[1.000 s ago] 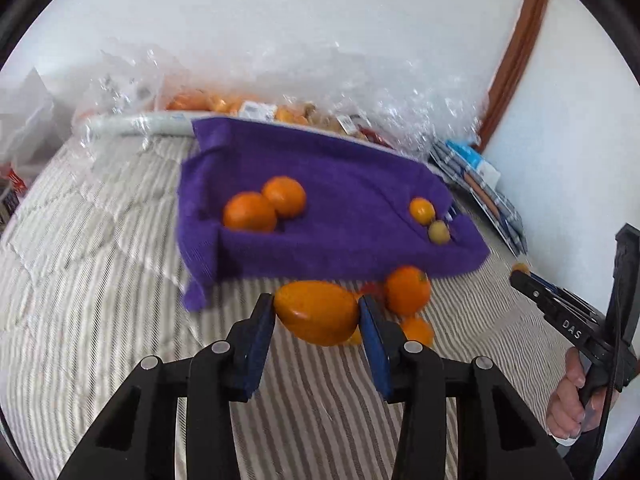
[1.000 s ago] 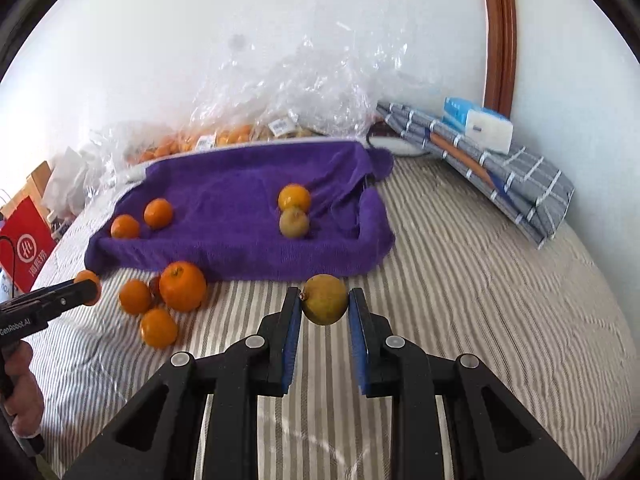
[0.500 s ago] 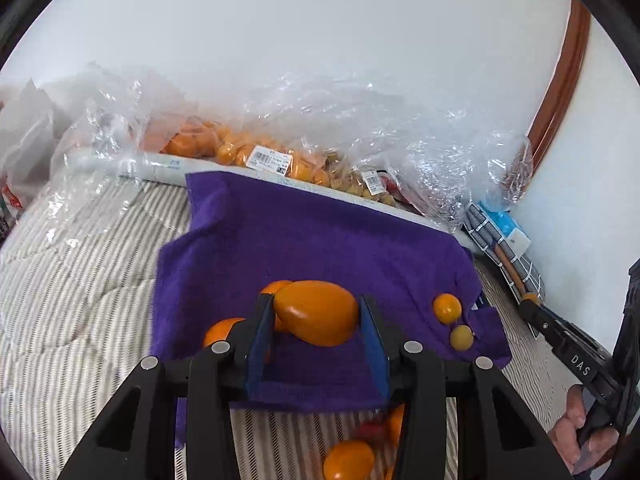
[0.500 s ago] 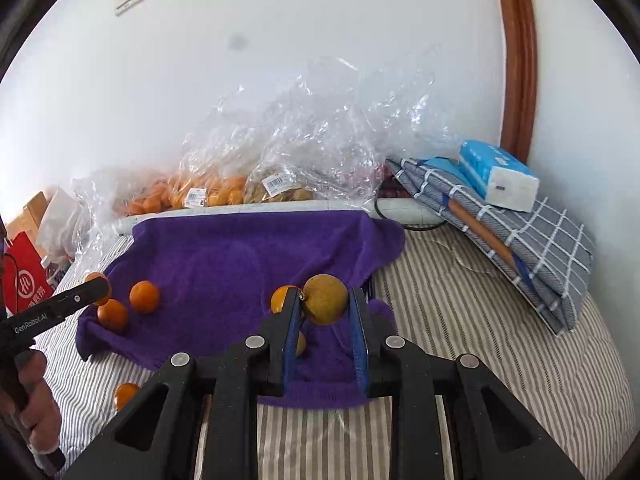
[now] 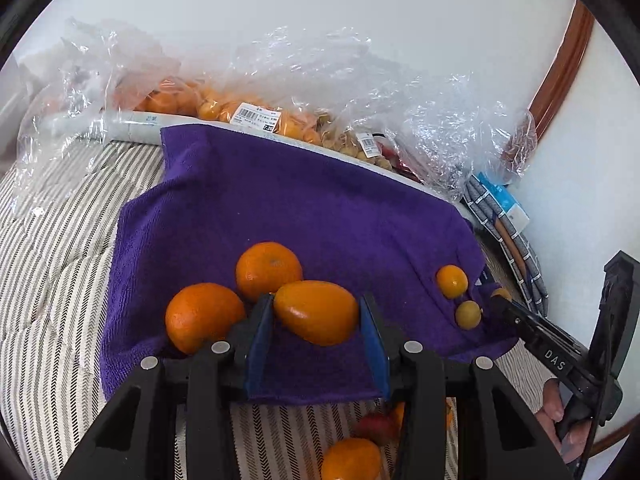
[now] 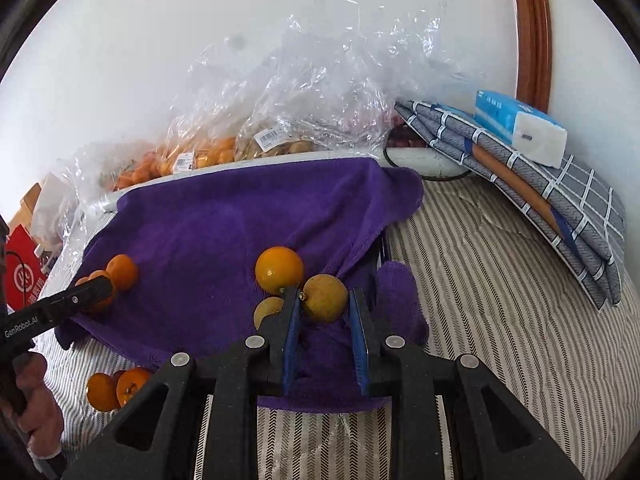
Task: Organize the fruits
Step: 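Carry both fruits onto the purple towel and open both grippers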
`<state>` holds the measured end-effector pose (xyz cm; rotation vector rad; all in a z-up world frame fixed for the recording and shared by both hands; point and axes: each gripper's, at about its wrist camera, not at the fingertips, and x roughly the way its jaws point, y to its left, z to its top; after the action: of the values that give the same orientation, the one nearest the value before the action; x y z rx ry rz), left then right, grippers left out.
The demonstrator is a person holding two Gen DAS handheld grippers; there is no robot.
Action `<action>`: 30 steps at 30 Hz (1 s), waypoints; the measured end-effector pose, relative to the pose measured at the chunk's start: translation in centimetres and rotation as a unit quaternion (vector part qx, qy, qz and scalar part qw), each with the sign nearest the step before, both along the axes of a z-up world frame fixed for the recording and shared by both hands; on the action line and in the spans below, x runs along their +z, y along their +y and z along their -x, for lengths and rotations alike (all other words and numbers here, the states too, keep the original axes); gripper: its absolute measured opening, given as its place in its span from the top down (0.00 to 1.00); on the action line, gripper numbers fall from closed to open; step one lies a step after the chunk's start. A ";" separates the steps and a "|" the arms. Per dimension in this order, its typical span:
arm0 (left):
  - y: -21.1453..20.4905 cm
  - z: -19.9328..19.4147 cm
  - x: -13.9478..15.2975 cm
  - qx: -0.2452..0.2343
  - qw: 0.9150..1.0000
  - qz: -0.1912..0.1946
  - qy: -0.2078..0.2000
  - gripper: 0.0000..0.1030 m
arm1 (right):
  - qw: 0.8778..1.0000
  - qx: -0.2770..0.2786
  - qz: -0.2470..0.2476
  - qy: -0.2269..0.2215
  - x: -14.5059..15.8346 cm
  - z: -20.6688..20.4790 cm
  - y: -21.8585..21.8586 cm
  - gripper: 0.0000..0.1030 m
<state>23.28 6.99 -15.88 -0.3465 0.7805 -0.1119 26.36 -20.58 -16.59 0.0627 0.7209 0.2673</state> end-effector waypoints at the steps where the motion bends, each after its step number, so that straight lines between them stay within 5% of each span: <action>1: 0.0 0.0 -0.1 0.004 1.000 -0.004 0.001 0.60 | 1.000 -0.001 0.000 -0.001 0.0 0.0 -0.1 0.77; 20: -0.9 0.2 -0.2 0.005 0.999 -0.028 -0.014 0.61 | 1.000 -0.001 0.015 -0.002 -0.7 -0.2 0.5 0.76; 24: -0.9 0.3 -0.2 0.002 0.999 -0.026 -0.018 0.58 | 1.000 0.001 0.017 -0.010 -0.6 0.2 0.7 0.54; 30: -0.9 0.9 0.3 0.005 0.999 -0.026 -0.039 0.43 | 0.999 -0.001 0.024 -0.041 0.2 1.1 0.6 0.43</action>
<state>22.34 6.11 -15.57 -0.2958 0.7024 -0.0950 25.27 -20.00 -16.36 0.0071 0.6447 0.2486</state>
